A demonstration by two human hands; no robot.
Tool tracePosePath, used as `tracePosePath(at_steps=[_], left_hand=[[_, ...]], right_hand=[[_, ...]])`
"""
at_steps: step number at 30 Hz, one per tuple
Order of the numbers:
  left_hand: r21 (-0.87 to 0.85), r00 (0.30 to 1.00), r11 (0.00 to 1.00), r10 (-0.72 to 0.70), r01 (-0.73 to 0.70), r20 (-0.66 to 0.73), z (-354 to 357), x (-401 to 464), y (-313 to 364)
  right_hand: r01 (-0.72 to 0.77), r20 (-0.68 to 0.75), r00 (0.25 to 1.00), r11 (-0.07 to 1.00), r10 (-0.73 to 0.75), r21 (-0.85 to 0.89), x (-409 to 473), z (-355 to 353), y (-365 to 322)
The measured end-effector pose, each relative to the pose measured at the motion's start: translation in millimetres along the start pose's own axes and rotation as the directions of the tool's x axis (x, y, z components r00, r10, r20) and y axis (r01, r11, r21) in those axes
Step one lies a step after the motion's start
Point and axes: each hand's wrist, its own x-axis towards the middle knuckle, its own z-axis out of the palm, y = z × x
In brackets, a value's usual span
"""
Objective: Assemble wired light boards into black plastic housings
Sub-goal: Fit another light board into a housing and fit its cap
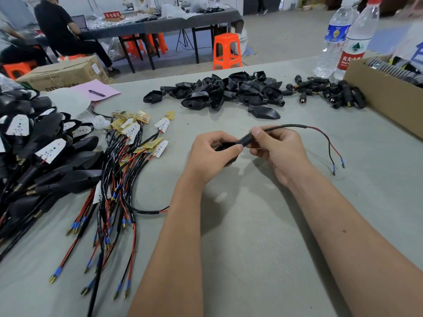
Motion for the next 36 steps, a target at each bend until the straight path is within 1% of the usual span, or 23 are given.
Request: tracePosePath(at_steps=[2, 4, 6, 7, 8, 9, 11, 13, 16, 20, 23, 26, 29, 32, 36], left_hand=[[0.013, 0.999, 1.000, 0.006, -0.005, -0.035, 0.8, 0.2, 0.9], [0.077, 0.986, 0.997, 0.038, -0.026, -0.163, -0.6, 2.4, 1.0], [0.084, 0.939, 0.996, 0.029, 0.000, -0.343, -5.1, 4.7, 0.7], [0.059, 0.909, 0.998, -0.003, 0.030, -0.417, -8.4, 6.0, -0.3], [0.023, 0.889, 0.997, -0.052, 0.070, -0.456, -11.5, 7.4, -1.6], [-0.016, 0.883, 0.993, -0.112, 0.117, -0.457, -13.3, 8.3, -2.7], [-0.057, 0.897, 0.976, -0.215, 0.209, -0.386, -12.9, 8.4, -4.5], [-0.065, 0.912, 0.965, -0.261, 0.254, -0.316, -9.3, 7.1, -5.8], [-0.145, 0.915, 0.957, -0.283, 0.250, -0.286, -6.6, 6.0, -5.7], [-0.281, 0.894, 0.930, -0.320, 0.235, -0.313, -7.8, 4.3, -1.5], [-0.263, 0.891, 0.931, -0.330, 0.253, -0.311, -6.4, 3.3, -0.4], [-0.205, 0.915, 0.957, -0.262, 0.205, -0.308, -4.1, 3.4, -0.5], [-0.072, 0.943, 0.989, -0.143, 0.127, -0.300, -3.6, 3.4, -0.7], [0.056, 0.955, 0.996, -0.046, 0.065, -0.293, -6.0, 3.6, -2.0], [0.074, 0.969, 0.996, 0.056, -0.040, -0.239, -7.7, 4.9, 0.4]], right_hand=[[0.002, -0.009, 1.000, 1.000, -0.002, 0.008, 0.2, 1.2, 1.2], [0.005, -0.103, 0.995, 0.996, 0.005, 0.094, 1.6, 0.3, 0.2], [0.037, -0.211, 0.977, 0.985, 0.000, 0.169, 4.5, -3.7, -0.8], [0.056, -0.244, 0.970, 0.982, -0.010, 0.182, 5.6, -5.4, -1.1], [0.073, -0.265, 0.964, 0.980, -0.021, 0.187, 6.2, -6.3, -1.2], [0.086, -0.280, 0.960, 0.979, -0.031, 0.186, 6.5, -6.6, -0.8], [0.096, -0.292, 0.956, 0.978, -0.040, 0.183, 6.5, -5.4, -0.2], [0.081, -0.276, 0.961, 0.976, -0.022, 0.204, 5.7, -4.4, -1.5], [0.061, -0.269, 0.963, 0.970, 0.006, 0.237, 6.4, -5.2, -2.9], [0.093, -0.337, 0.941, 0.976, -0.021, 0.199, 6.7, -2.2, -1.7], [0.111, -0.346, 0.936, 0.985, -0.059, 0.134, 4.8, -0.8, -1.8], [0.118, -0.342, 0.936, 0.989, -0.081, 0.087, 3.8, 0.3, -1.5], [0.112, -0.340, 0.936, 0.992, -0.085, 0.060, 4.0, 0.4, -1.1], [0.096, -0.367, 0.928, 0.993, -0.062, 0.075, 5.4, -2.6, -1.7], [0.078, -0.403, 0.915, 0.990, -0.025, 0.117, 6.6, -4.5, -2.1]])
